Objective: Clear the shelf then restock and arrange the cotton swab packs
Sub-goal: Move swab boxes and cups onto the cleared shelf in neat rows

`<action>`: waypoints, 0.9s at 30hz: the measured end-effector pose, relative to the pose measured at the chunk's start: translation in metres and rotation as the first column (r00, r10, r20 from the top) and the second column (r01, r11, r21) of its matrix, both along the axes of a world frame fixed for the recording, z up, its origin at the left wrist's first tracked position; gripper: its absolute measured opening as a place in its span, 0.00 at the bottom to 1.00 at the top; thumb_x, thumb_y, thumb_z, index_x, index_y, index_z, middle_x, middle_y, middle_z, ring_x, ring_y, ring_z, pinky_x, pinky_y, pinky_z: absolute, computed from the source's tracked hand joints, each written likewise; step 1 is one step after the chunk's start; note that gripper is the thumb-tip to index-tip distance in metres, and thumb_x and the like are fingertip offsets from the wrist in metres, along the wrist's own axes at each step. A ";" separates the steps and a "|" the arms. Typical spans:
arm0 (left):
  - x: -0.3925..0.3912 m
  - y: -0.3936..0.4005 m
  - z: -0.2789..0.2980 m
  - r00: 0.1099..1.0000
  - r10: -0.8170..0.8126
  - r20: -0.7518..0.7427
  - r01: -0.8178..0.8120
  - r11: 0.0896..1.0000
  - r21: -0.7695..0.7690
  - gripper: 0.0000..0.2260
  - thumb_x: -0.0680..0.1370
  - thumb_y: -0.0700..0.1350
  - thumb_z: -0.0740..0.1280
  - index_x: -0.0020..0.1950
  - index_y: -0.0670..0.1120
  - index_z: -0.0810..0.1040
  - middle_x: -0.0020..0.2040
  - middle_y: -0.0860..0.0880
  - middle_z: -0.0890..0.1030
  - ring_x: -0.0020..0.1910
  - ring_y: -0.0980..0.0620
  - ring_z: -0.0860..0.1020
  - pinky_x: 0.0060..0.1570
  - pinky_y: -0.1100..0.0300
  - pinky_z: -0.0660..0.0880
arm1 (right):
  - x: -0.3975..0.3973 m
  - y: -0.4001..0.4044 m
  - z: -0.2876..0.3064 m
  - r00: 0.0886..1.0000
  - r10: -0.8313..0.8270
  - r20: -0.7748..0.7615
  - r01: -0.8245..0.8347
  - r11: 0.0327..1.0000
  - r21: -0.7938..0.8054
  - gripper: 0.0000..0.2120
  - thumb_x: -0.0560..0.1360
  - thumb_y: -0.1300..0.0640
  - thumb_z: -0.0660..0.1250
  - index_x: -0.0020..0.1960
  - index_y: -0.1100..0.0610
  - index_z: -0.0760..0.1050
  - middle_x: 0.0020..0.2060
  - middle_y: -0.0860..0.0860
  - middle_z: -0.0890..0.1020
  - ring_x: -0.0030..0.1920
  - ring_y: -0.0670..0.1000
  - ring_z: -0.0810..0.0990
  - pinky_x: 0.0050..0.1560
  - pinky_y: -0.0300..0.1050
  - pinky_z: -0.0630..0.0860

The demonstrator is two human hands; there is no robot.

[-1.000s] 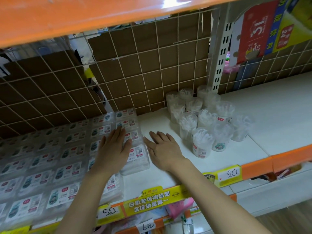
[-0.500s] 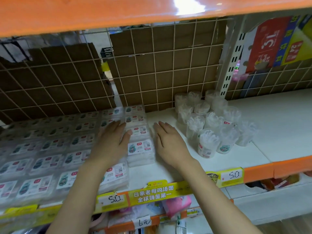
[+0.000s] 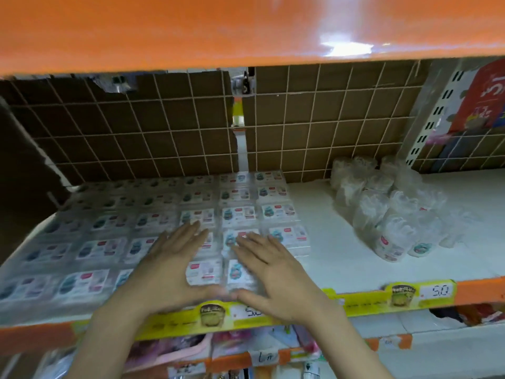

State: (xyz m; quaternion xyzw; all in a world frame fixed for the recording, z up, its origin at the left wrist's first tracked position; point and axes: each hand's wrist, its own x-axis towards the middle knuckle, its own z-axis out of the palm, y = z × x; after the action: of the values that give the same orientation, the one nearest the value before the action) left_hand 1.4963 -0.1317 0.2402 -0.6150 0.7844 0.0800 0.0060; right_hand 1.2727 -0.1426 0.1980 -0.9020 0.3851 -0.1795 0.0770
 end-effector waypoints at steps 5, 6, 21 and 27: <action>0.020 -0.002 -0.014 0.993 -0.119 0.004 0.118 0.991 0.059 0.56 0.48 0.84 0.31 0.69 0.56 0.28 0.68 0.60 0.26 0.71 0.60 0.31 0.71 0.56 0.32 | 0.009 0.004 -0.006 0.996 -0.087 -0.009 0.087 0.996 0.001 0.33 0.75 0.32 0.52 0.73 0.51 0.65 0.72 0.49 0.65 0.74 0.49 0.58 0.73 0.51 0.50; 0.021 -0.003 -0.018 0.991 -0.136 -0.002 0.136 0.990 0.043 0.55 0.48 0.83 0.31 0.69 0.56 0.27 0.68 0.59 0.26 0.71 0.59 0.30 0.70 0.56 0.31 | 0.008 0.004 -0.006 0.994 -0.106 -0.023 0.106 0.994 -0.022 0.33 0.75 0.31 0.52 0.72 0.49 0.65 0.72 0.49 0.66 0.74 0.50 0.59 0.73 0.51 0.51; 0.020 0.005 -0.031 0.955 -0.296 -0.038 0.288 0.947 -0.140 0.52 0.58 0.75 0.21 0.77 0.50 0.38 0.70 0.55 0.32 0.73 0.57 0.35 0.69 0.58 0.29 | 0.028 0.035 -0.010 0.969 -0.247 0.004 0.247 0.966 -0.083 0.23 0.78 0.44 0.56 0.71 0.50 0.68 0.70 0.48 0.69 0.72 0.50 0.64 0.72 0.49 0.60; 0.017 0.011 -0.037 0.977 -0.206 0.055 0.212 0.963 -0.166 0.42 0.75 0.70 0.36 0.75 0.41 0.59 0.75 0.44 0.59 0.73 0.48 0.58 0.72 0.51 0.49 | 0.028 0.030 -0.011 0.974 -0.216 -0.072 0.210 0.974 -0.082 0.24 0.79 0.44 0.53 0.72 0.53 0.66 0.71 0.51 0.67 0.73 0.51 0.62 0.72 0.47 0.53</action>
State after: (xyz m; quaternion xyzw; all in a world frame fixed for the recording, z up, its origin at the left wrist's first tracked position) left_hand 1.5130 -0.1202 0.2028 -0.5283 0.8487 -0.0003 -0.0239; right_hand 1.3011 -0.1121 0.1868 -0.8641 0.4756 -0.1644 0.0081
